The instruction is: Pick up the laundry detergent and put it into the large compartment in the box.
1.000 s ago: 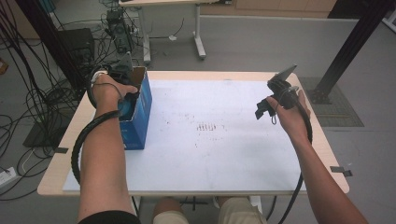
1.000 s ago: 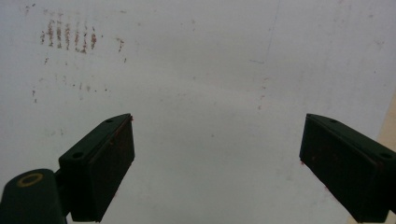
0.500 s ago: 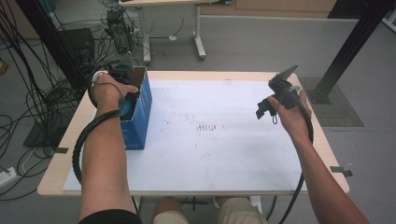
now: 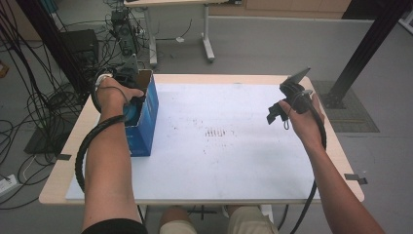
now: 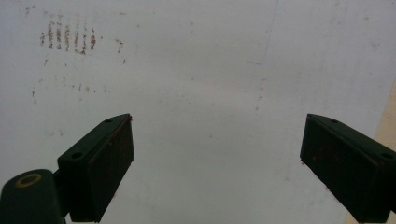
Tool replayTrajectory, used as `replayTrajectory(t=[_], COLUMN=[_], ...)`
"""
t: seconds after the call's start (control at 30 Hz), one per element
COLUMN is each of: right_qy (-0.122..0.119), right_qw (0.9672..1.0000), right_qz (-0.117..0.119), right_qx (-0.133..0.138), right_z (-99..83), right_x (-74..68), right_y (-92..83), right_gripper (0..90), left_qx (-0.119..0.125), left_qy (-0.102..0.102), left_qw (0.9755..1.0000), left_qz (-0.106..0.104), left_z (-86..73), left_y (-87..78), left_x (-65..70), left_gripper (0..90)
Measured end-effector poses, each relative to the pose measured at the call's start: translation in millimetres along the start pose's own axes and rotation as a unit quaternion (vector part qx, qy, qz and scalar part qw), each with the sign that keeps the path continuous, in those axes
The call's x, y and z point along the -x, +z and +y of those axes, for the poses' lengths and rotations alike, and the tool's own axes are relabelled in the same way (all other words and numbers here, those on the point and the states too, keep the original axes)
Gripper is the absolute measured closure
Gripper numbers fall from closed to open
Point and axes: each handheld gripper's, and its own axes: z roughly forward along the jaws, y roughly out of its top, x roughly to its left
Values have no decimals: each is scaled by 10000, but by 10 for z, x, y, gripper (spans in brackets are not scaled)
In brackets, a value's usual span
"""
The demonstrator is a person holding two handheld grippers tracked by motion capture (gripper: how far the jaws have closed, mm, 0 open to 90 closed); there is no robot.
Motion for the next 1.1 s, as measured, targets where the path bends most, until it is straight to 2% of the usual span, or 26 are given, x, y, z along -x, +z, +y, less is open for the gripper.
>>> replayTrajectory(t=[1.1], right_qy=[-44], right_qw=[10000], right_qz=[-9], right_qx=[36], right_z=[2], right_x=[-26], right_y=[-8], right_gripper=[99], left_qx=[4], left_qy=[-1], left_qw=[10000], left_qz=[3], left_z=[-2], left_y=[-2], left_x=[-5], left_gripper=[374])
